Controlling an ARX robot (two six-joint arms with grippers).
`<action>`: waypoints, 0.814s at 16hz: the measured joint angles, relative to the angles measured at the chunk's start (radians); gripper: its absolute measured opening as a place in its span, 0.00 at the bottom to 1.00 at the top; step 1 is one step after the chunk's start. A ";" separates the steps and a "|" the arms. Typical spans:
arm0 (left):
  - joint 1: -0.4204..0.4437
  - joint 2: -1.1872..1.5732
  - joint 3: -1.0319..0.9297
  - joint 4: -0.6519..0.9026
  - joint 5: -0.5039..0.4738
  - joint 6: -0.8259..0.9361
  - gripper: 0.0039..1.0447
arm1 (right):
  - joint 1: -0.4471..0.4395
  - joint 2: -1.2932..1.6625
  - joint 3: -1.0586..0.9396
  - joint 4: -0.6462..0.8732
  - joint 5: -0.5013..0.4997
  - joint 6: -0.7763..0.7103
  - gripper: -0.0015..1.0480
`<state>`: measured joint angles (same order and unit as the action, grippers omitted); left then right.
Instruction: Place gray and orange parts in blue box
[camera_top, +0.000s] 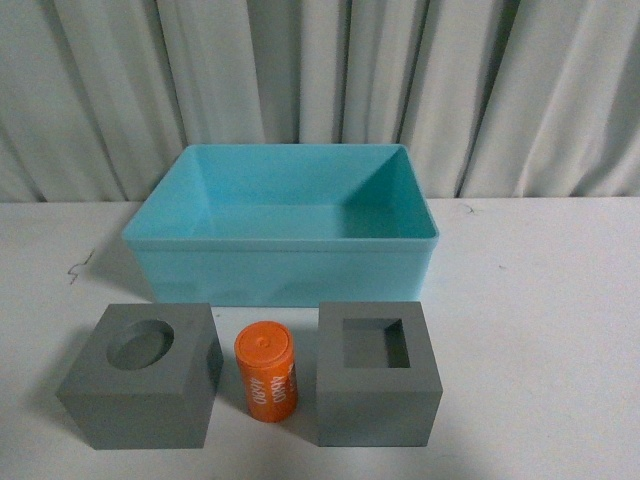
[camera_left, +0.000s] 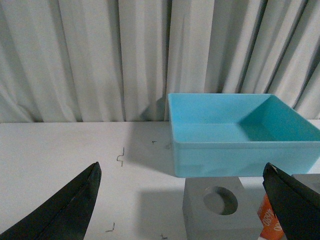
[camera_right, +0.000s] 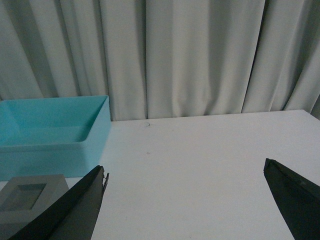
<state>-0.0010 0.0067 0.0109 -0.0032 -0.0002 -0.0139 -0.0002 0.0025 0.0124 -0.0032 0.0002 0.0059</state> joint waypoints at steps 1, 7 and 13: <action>0.000 0.000 0.000 0.000 0.000 0.000 0.94 | 0.000 0.000 0.000 0.000 0.000 0.000 0.94; 0.000 0.000 0.000 0.000 0.000 0.000 0.94 | 0.000 0.000 0.000 0.000 0.000 0.000 0.94; 0.000 0.000 0.000 0.000 0.000 0.000 0.94 | 0.000 0.000 0.000 0.000 0.000 0.000 0.94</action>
<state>-0.0010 0.0067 0.0109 -0.0036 -0.0002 -0.0139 -0.0002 0.0025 0.0124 -0.0032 0.0002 0.0059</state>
